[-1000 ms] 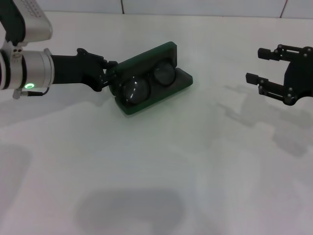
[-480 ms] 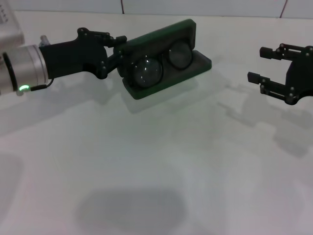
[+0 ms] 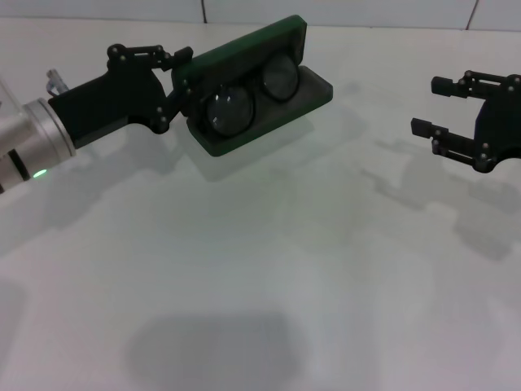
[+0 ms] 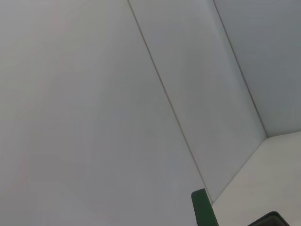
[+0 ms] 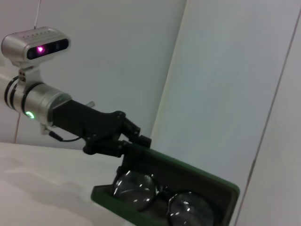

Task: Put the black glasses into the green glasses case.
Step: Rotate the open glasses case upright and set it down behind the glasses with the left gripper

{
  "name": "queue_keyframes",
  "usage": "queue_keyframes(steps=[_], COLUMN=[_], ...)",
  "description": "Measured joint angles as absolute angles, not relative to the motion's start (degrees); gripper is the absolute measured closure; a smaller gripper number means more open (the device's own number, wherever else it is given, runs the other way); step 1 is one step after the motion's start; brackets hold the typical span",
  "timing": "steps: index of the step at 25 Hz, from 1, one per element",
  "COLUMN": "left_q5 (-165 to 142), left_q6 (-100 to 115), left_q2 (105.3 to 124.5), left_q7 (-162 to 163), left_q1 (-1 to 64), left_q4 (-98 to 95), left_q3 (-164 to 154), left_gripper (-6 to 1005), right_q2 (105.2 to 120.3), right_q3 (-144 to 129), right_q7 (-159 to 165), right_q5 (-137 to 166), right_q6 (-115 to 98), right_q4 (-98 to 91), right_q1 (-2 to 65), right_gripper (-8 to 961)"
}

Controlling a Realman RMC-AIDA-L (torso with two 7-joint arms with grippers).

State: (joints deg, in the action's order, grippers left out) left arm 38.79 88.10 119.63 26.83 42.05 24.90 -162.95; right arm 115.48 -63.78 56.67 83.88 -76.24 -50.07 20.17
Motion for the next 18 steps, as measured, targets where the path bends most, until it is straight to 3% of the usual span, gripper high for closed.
queue_keyframes(steps=[18], left_q5=[49.87], left_q6=[87.67], left_q2=[119.43], left_q7=[7.01], left_q1=[45.09], left_q4=[22.04], left_q3=[-162.95], left_gripper=[803], right_q2=[115.57], right_q3=[-63.99], right_q7=[55.98], right_q5=[83.82], right_q6=[-76.47], right_q4=[-49.65], right_q1=[20.09], right_gripper=[409])
